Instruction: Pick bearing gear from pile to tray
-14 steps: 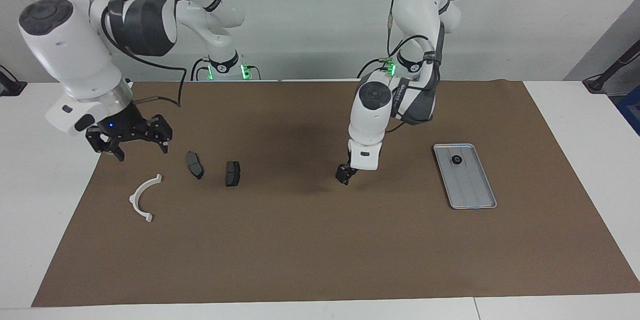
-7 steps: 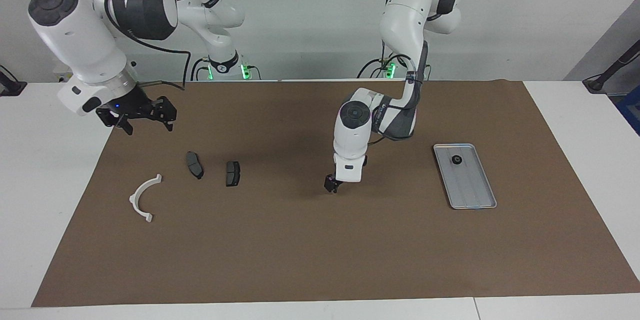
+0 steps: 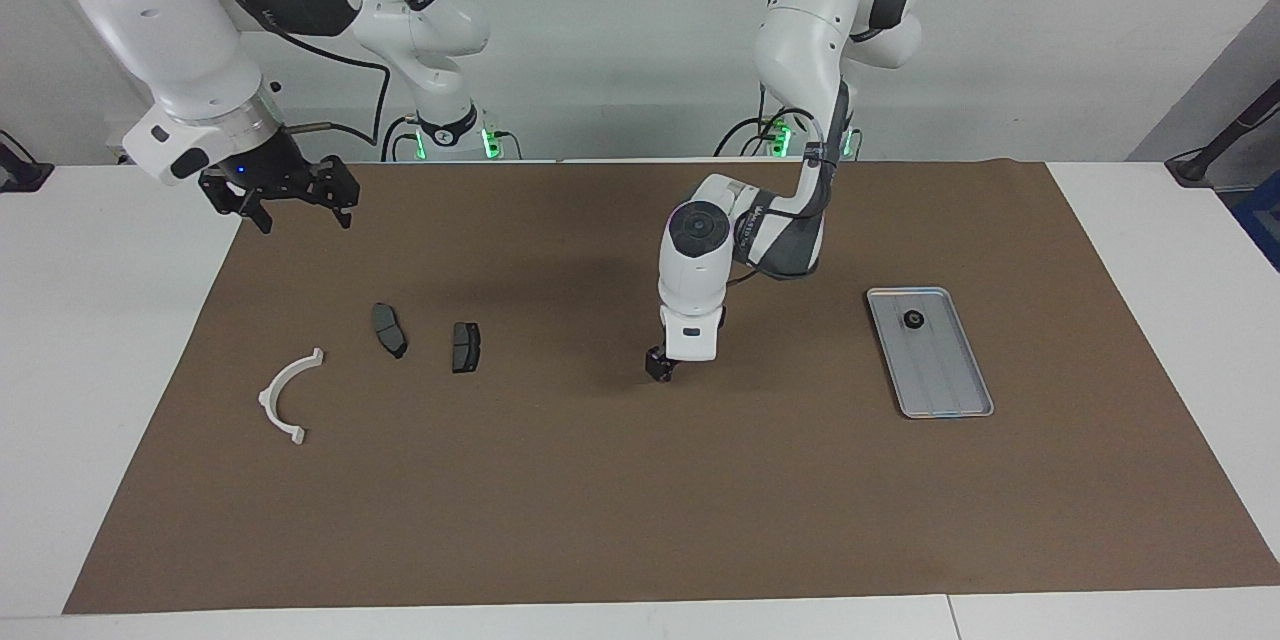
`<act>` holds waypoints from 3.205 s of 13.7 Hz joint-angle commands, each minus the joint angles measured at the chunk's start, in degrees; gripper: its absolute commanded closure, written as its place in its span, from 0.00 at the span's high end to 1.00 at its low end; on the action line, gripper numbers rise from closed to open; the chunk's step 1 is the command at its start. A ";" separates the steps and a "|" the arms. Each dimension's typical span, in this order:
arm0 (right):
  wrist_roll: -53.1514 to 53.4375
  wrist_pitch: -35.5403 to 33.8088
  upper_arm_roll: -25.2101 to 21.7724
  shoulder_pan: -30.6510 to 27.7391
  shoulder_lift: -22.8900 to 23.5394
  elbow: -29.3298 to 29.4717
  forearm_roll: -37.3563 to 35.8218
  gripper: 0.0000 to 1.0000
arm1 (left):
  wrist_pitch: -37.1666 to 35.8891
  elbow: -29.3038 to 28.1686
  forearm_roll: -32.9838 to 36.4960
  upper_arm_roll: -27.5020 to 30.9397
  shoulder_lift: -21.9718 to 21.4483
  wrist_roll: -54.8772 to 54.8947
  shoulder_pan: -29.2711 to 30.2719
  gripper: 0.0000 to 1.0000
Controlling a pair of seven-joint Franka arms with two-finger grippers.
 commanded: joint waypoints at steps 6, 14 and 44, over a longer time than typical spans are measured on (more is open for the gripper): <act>1.03 -0.17 0.28 -0.57 -0.98 -1.62 0.75 1.00 | -0.69 -0.67 0.14 0.87 0.00 -1.24 -1.07 0.80; 1.20 0.10 0.28 -0.48 -1.60 -2.76 0.75 1.00 | -0.42 -1.99 0.14 0.95 -0.52 -1.16 -0.46 0.01; 0.85 0.10 0.28 -0.48 -1.51 -2.59 0.75 1.00 | 13.45 -25.54 0.14 1.31 -16.52 50.96 35.58 0.00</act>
